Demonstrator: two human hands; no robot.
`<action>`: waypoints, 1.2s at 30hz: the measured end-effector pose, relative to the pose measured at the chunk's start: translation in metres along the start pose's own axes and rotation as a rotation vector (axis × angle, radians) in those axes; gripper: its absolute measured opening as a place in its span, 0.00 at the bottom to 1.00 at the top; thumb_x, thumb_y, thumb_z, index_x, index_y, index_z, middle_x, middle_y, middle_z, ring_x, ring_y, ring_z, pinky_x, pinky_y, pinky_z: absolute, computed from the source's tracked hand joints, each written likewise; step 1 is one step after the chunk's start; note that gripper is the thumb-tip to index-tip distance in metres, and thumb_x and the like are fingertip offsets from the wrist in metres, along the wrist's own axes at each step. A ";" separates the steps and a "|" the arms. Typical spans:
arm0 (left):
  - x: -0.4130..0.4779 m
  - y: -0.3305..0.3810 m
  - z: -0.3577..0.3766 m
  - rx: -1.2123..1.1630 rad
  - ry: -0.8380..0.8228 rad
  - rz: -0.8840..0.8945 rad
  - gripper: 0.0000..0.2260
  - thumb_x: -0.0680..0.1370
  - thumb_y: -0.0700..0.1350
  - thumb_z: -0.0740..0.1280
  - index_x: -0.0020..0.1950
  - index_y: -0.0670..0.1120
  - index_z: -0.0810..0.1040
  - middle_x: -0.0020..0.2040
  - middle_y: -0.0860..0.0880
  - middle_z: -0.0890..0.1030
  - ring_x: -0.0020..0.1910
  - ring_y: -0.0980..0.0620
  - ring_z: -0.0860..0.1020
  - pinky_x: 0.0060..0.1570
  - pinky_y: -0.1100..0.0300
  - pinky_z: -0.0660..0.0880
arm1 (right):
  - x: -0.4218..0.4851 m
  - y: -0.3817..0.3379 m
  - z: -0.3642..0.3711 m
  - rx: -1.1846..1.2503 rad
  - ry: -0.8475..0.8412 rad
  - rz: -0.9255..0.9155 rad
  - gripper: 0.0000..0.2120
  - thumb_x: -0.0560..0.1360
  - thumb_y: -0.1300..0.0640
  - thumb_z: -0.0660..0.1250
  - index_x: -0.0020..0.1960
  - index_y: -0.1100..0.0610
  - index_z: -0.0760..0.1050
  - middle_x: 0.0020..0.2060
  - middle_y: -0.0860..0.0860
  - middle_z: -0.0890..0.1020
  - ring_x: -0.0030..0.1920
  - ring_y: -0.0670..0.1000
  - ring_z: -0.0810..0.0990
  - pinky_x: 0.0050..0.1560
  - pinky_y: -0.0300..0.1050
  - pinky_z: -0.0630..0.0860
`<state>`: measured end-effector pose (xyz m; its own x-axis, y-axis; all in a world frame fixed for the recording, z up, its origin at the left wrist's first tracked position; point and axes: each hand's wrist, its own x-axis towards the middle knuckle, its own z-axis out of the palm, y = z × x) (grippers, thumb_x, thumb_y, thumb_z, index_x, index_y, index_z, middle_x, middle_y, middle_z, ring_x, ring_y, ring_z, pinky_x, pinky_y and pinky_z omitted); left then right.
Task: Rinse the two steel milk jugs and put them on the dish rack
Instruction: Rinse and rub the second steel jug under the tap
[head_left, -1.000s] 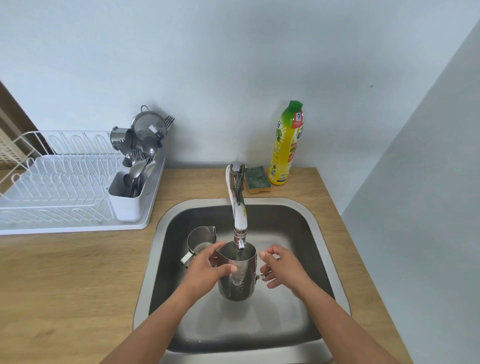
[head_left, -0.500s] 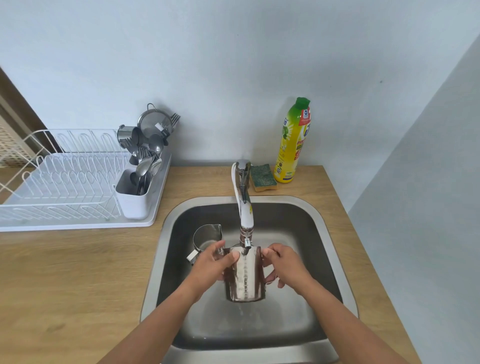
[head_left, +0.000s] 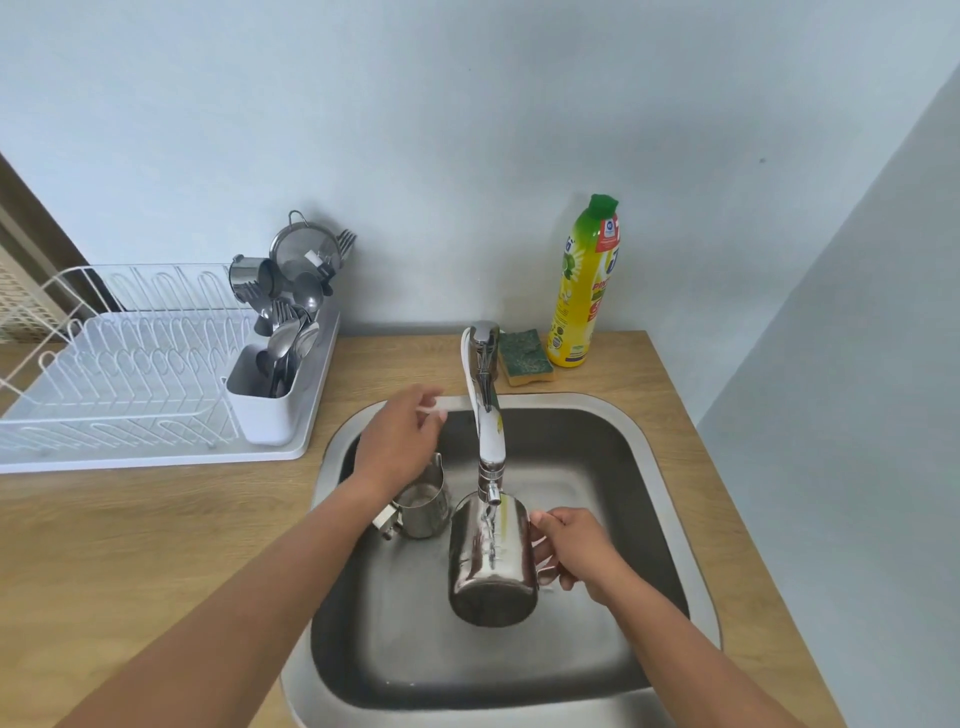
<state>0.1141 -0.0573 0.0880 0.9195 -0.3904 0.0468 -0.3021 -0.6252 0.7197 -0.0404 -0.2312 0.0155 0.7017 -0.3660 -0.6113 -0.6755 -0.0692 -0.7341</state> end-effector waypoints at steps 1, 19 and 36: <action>0.008 0.008 -0.001 0.051 0.015 0.071 0.16 0.81 0.46 0.62 0.69 0.53 0.72 0.66 0.52 0.77 0.63 0.52 0.76 0.61 0.53 0.74 | 0.000 0.000 0.000 0.002 -0.006 0.010 0.17 0.82 0.53 0.60 0.50 0.67 0.77 0.33 0.59 0.83 0.21 0.51 0.78 0.17 0.36 0.63; 0.078 0.038 0.014 0.698 -0.139 0.347 0.33 0.76 0.33 0.56 0.80 0.49 0.51 0.80 0.51 0.54 0.79 0.48 0.51 0.74 0.46 0.59 | 0.016 0.011 0.000 0.258 -0.163 0.308 0.07 0.82 0.59 0.58 0.48 0.53 0.74 0.23 0.48 0.78 0.19 0.44 0.74 0.19 0.32 0.60; 0.028 -0.009 0.015 0.274 -0.095 0.109 0.34 0.79 0.40 0.62 0.80 0.54 0.48 0.80 0.48 0.54 0.78 0.46 0.55 0.72 0.46 0.65 | 0.012 0.009 -0.002 0.245 -0.130 0.280 0.08 0.82 0.56 0.61 0.47 0.58 0.75 0.27 0.52 0.80 0.21 0.46 0.77 0.20 0.33 0.60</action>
<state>0.1389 -0.0728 0.0720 0.8545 -0.5180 0.0393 -0.4657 -0.7304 0.4996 -0.0386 -0.2383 0.0019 0.5314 -0.2180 -0.8186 -0.7818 0.2458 -0.5730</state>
